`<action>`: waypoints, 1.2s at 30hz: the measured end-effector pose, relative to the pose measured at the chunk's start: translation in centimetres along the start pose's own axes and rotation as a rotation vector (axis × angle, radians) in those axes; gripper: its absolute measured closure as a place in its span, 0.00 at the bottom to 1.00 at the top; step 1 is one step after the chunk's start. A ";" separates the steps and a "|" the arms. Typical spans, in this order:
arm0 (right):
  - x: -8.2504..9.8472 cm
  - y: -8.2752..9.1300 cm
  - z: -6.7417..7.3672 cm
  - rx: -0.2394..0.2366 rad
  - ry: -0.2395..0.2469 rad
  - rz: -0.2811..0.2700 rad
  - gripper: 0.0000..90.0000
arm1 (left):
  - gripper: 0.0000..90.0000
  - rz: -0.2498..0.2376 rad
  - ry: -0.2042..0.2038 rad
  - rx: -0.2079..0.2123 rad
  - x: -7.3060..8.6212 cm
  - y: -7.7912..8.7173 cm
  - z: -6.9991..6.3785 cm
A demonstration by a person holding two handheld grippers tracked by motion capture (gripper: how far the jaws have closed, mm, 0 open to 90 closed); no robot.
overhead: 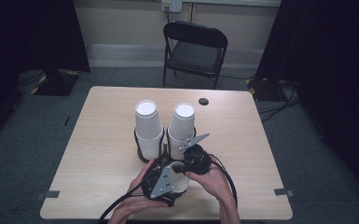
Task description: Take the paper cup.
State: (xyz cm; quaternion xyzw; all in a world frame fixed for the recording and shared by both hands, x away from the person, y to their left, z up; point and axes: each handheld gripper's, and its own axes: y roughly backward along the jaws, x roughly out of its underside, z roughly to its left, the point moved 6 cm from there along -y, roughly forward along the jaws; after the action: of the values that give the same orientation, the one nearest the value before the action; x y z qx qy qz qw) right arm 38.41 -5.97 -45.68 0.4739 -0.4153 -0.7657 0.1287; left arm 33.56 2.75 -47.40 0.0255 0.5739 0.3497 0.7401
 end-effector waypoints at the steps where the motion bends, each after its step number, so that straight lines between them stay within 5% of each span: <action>1: 0.0 0.0 0.0 0.007 -0.001 -0.006 0.87 | 0.09 -0.003 0.024 0.005 0.0 0.0 0.0; 11: 0.0 0.8 -0.2 0.020 -0.026 -0.108 0.73 | 0.10 -0.024 0.091 -0.001 0.6 0.2 0.3; 22: 0.0 1.6 0.0 0.028 -0.018 -0.191 0.70 | 0.11 -0.062 0.142 -0.012 0.8 1.0 1.0; 25: 0.0 2.1 0.1 0.017 -0.003 -0.238 0.69 | 0.11 -0.089 0.189 -0.019 1.1 1.2 1.3; 36: 0.2 3.3 -0.7 0.034 -0.032 -0.386 0.59 | 0.11 -0.118 0.255 -0.031 1.6 1.9 2.3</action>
State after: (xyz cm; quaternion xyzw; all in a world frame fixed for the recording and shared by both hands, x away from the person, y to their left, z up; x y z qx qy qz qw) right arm 38.24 -8.48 -43.46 0.5346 -0.3316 -0.7765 -0.0350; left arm 34.78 5.89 -47.13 -0.0645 0.6584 0.3150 0.6806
